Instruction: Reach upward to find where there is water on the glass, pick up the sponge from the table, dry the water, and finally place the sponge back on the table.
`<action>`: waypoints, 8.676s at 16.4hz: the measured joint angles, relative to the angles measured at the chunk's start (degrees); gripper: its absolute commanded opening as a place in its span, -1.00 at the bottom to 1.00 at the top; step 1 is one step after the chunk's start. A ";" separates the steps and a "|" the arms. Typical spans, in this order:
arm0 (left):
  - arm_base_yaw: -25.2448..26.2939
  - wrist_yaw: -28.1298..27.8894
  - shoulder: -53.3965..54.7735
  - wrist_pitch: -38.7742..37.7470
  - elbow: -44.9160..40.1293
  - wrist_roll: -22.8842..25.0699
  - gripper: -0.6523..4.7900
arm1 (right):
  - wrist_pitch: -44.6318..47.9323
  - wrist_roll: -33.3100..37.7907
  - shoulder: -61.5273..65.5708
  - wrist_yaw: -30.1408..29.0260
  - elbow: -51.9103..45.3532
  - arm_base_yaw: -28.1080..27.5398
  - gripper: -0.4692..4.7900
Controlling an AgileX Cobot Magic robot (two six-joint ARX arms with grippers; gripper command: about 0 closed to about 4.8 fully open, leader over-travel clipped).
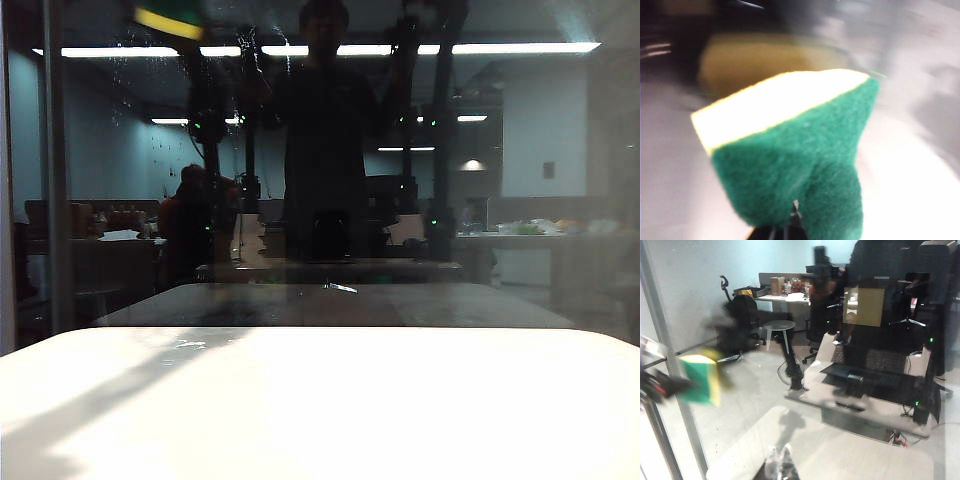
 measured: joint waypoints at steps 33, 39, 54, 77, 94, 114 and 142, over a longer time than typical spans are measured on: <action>7.17 -7.98 -3.06 -10.99 0.04 4.42 -0.78 | -7.63 1.73 -0.46 -10.27 0.00 0.00 -0.86; 7.26 7.13 -9.70 -14.19 0.02 4.13 -0.78 | -7.61 1.16 -0.52 -7.21 0.00 -0.02 -0.86; 3.21 11.37 -36.13 -17.75 -29.48 4.07 -0.78 | -10.45 -4.55 -13.35 5.11 -19.26 -0.02 -0.86; -1.03 17.40 -67.91 0.92 -91.89 -4.94 -0.78 | 7.21 -4.59 -47.01 10.78 -70.79 -0.04 -0.86; -1.01 24.33 -32.48 42.12 -105.44 -30.97 -0.78 | 10.45 -4.59 -47.30 10.78 -71.87 -0.04 -0.86; -1.01 21.00 -27.15 45.59 -95.32 -26.16 -0.78 | 11.30 -4.57 -47.32 11.26 -71.89 -0.04 -0.86; 8.35 2.38 -76.02 9.55 -85.09 1.55 -0.78 | 16.55 -4.81 -67.58 21.62 -85.66 -0.13 -0.85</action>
